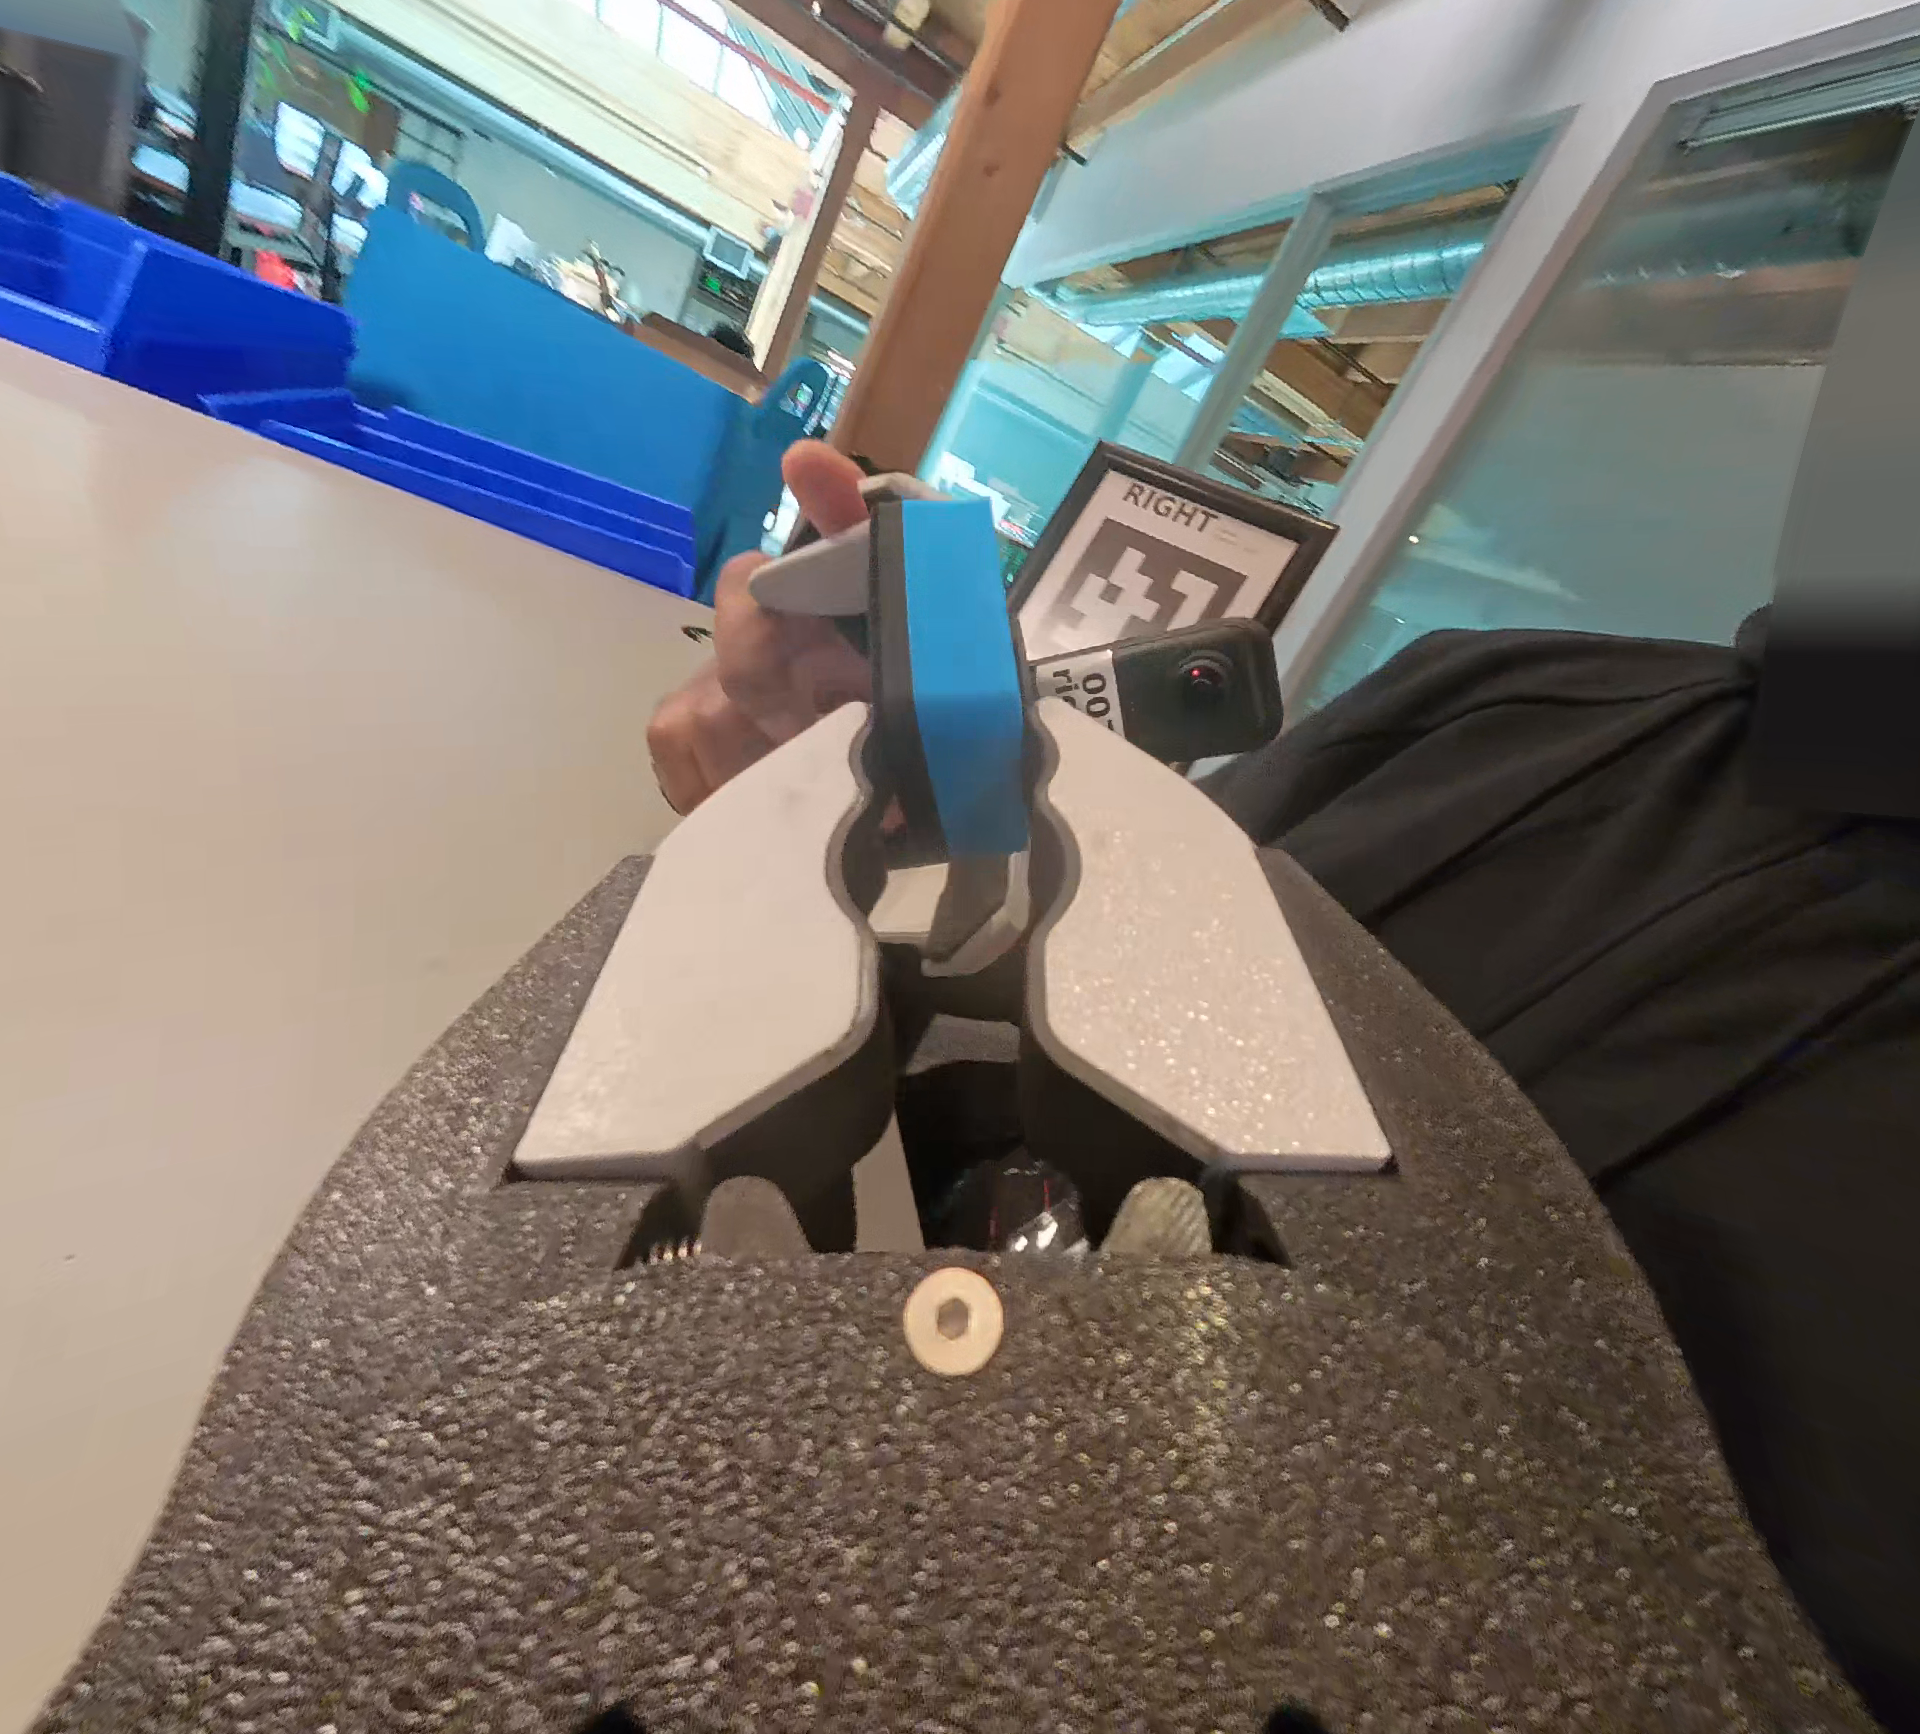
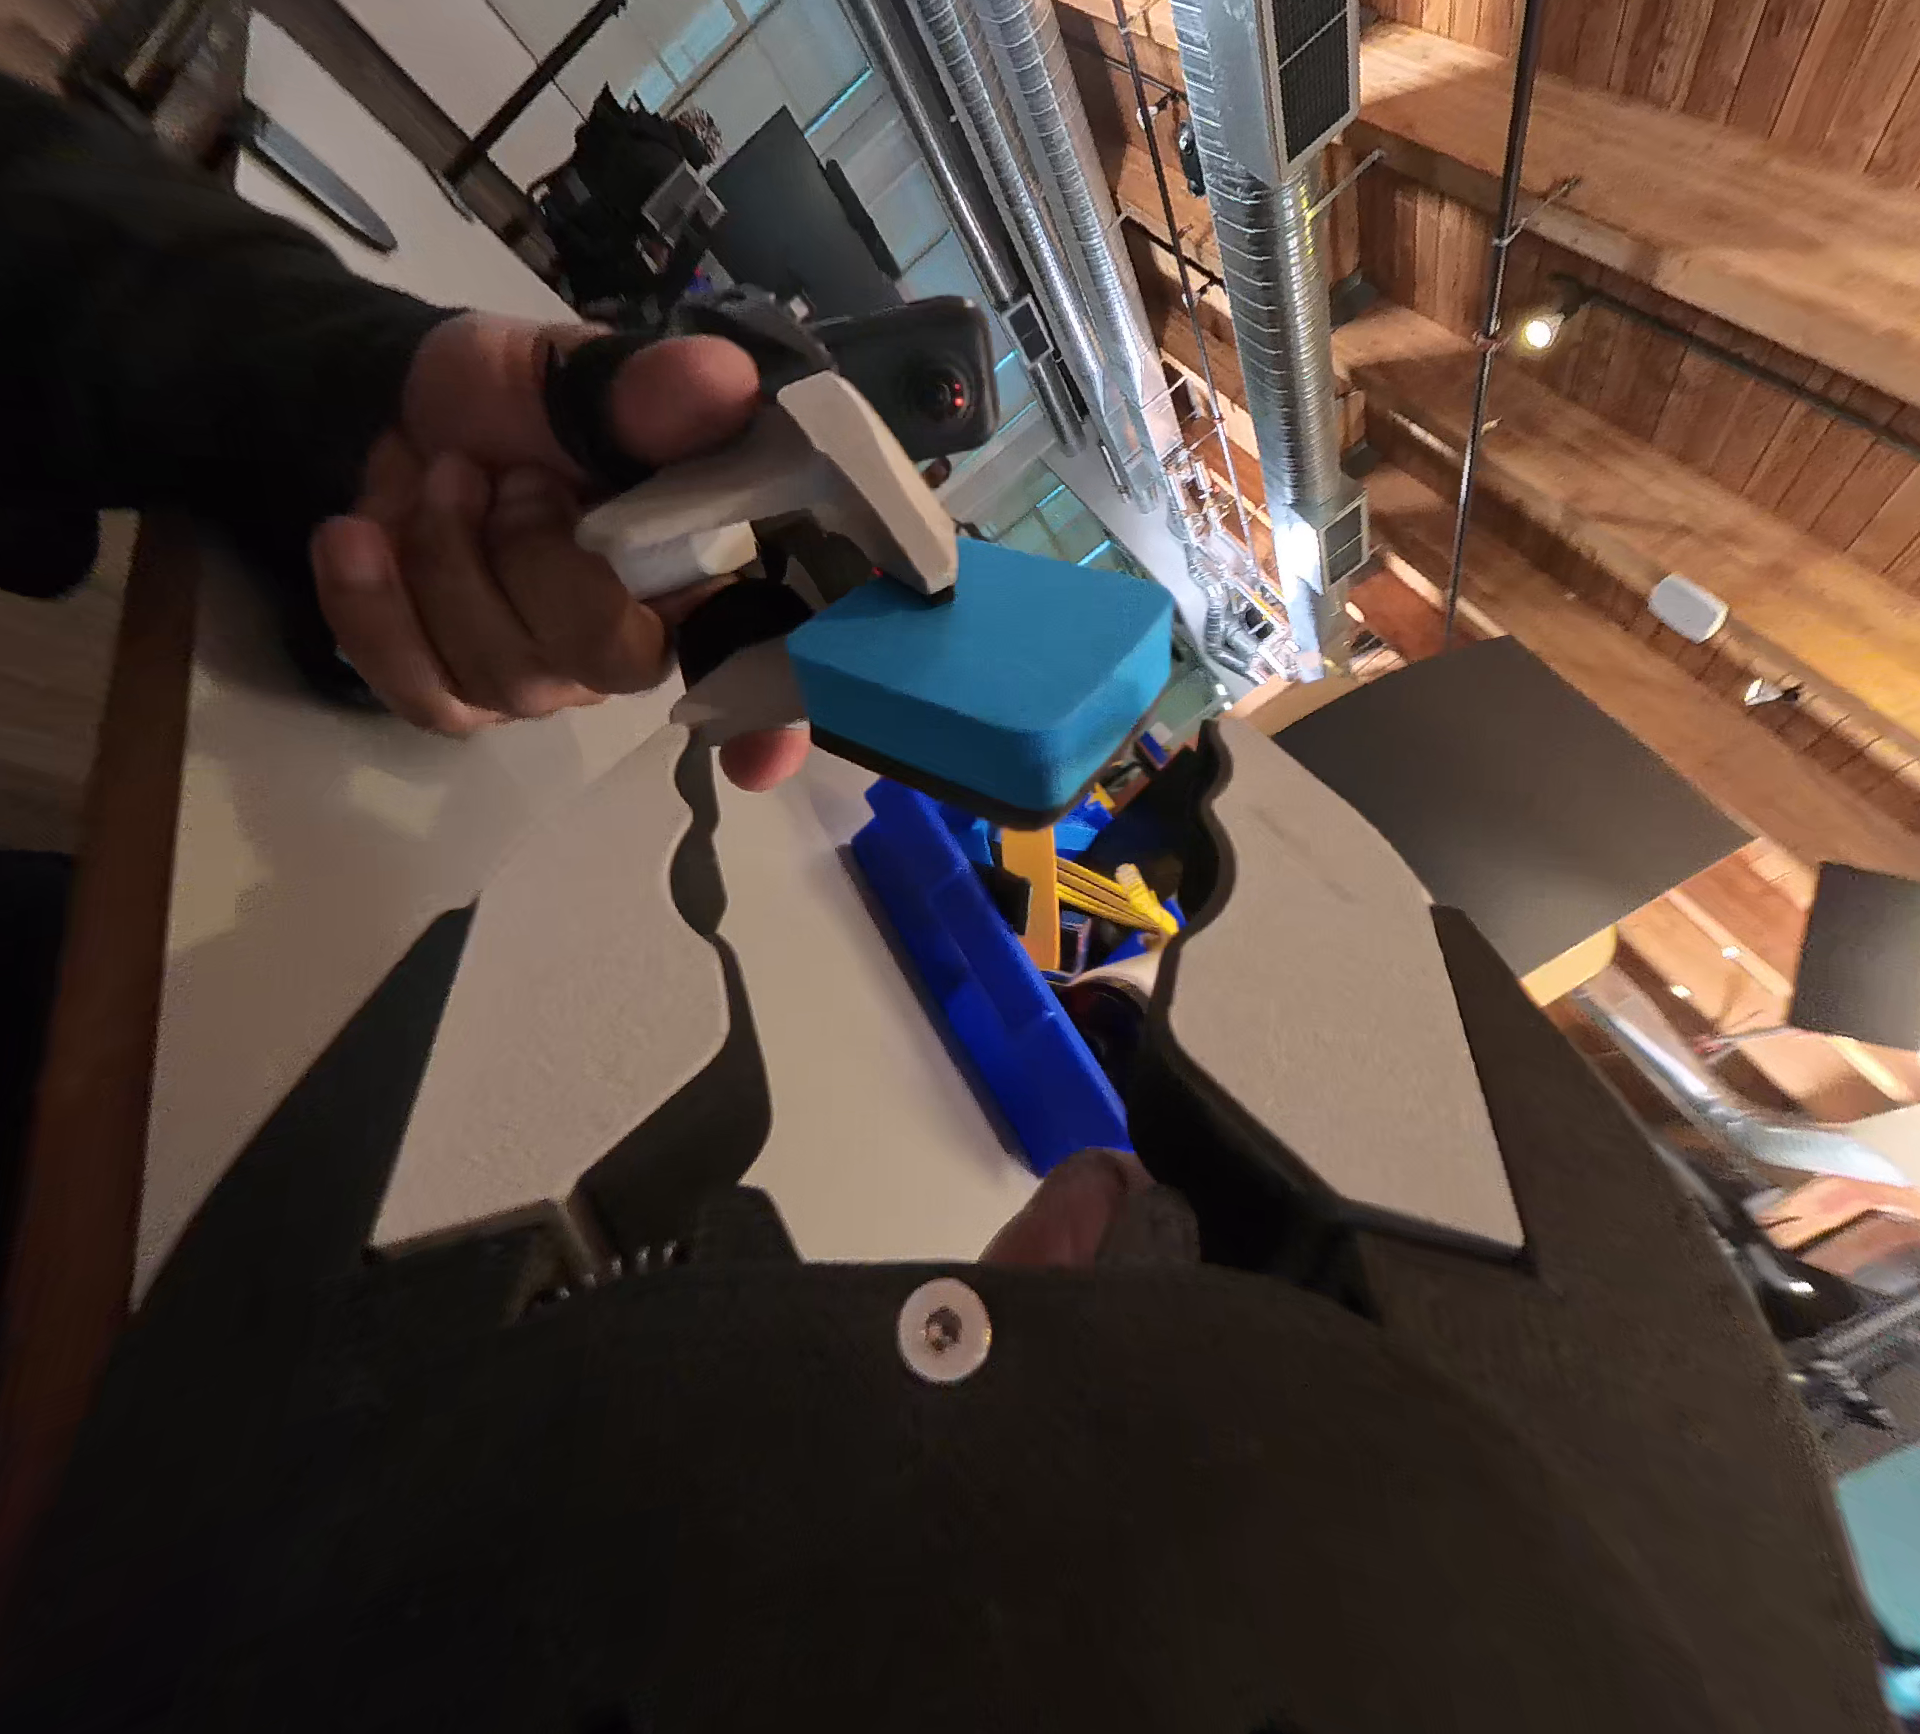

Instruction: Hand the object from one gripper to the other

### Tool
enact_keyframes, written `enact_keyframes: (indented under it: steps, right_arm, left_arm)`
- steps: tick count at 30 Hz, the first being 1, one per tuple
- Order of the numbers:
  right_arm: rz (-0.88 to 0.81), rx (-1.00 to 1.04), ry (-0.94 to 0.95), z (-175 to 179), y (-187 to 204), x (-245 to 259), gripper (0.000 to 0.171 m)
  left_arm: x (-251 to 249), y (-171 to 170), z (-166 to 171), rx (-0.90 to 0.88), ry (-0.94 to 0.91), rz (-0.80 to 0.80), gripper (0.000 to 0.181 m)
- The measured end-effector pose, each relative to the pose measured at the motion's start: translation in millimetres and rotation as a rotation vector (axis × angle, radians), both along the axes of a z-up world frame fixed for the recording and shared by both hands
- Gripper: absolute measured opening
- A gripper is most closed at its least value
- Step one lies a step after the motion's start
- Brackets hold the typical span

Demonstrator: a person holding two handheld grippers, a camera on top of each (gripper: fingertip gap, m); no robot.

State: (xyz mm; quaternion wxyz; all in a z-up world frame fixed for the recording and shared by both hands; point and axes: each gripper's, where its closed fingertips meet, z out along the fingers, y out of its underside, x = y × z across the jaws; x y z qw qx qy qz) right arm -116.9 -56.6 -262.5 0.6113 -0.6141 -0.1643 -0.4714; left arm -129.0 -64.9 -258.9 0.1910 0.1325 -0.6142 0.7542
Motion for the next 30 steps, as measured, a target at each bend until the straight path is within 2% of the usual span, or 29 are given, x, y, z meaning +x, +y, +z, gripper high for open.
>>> enact_keyframes:
  steps: [5, 9, 11, 16, 17, 20, 22, 24, 28, 30]
  right_arm:
    - [-0.056, -0.036, -0.113, -3.8, 5.2, -3.0, 0.09]
    - [-0.04, -0.017, -0.098, -1.3, 3.3, -4.1, 0.087]
    - [-0.025, -0.031, -0.095, -4.4, 4.2, -5.9, 0.078]
    - [-0.008, -0.038, -0.039, -6.0, 3.8, -3.3, 0.077]
    - [-0.001, -0.037, -0.019, -6.2, 4.0, -2.6, 0.077]
    - [0.048, -0.003, 0.087, -2.7, 0.6, -1.2, 0.077]
    - [0.109, 0.021, 0.216, -1.3, -2.5, 0.6, 0.077]
    - [0.191, 0.038, 0.356, -1.0, -5.3, 0.5, 0.077]
    - [0.42, 0.039, 0.683, -0.4, -8.2, -11.7, 0.077]
    - [0.509, 0.052, 0.788, 3.5, -11.7, -17.5, 0.076]
  left_arm:
    - [-11.0, -11.1, -10.7, 0.086, 0.032, -0.072, 0.025]
    - [-16.2, -17.7, -17.2, 0.144, 0.016, -0.087, 0.025]
    - [-16.4, -17.7, -17.1, 0.144, 0.016, -0.089, 0.025]
    - [-14.0, -18.4, -17.7, 0.149, 0.018, -0.07, 0.026]
    - [-12.0, -17.9, -17.3, 0.147, 0.02, -0.056, 0.029]
    - [-0.3, -10.9, -9.9, 0.104, -0.027, 0.037, 0.057]
    - [7.3, -1.2, -0.1, 0.067, -0.154, 0.147, 0.066]
    - [10.5, 8.4, 8.3, 0.057, -0.36, 0.282, 0.066]
    - [4.4, 10.1, 3.3, 0.206, -0.876, 0.482, 0.065]
    - [3.7, 7.8, 0.4, 0.249, -1.033, 0.544, 0.063]
